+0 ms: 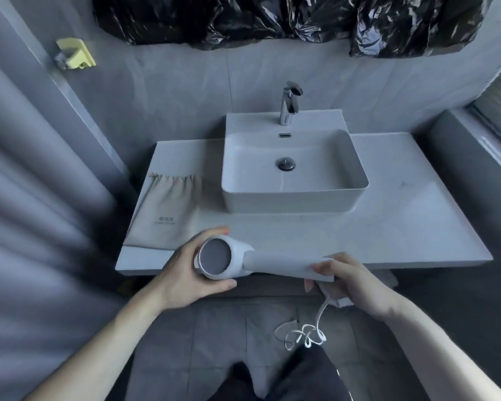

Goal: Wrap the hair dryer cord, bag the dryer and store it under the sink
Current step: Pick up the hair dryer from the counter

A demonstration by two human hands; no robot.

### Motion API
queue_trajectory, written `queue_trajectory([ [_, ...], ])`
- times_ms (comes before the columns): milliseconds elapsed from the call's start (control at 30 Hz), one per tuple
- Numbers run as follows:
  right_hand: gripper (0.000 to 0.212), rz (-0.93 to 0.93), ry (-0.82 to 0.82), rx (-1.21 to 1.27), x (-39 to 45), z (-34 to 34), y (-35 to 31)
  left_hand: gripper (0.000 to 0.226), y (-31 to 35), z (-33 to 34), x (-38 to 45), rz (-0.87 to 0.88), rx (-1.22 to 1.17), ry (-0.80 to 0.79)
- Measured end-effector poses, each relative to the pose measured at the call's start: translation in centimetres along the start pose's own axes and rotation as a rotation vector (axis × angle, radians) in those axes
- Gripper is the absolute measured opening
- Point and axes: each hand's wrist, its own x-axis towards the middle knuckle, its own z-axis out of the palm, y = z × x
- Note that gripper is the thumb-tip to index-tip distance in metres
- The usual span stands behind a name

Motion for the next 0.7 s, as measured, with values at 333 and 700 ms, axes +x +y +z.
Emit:
queue_trajectory([
  [333,0.059,-0.012,0.128,0.189,6.4,0.5,6.0,0.041,-4.3,5.6,4.1,-0.052,-0.487,0.227],
  [700,0.045,-0.304,0.349,0.125,14.5,1.1,22.2,0.055,-18.5,15.0,6.4,-0.156,-0.545,0.173],
])
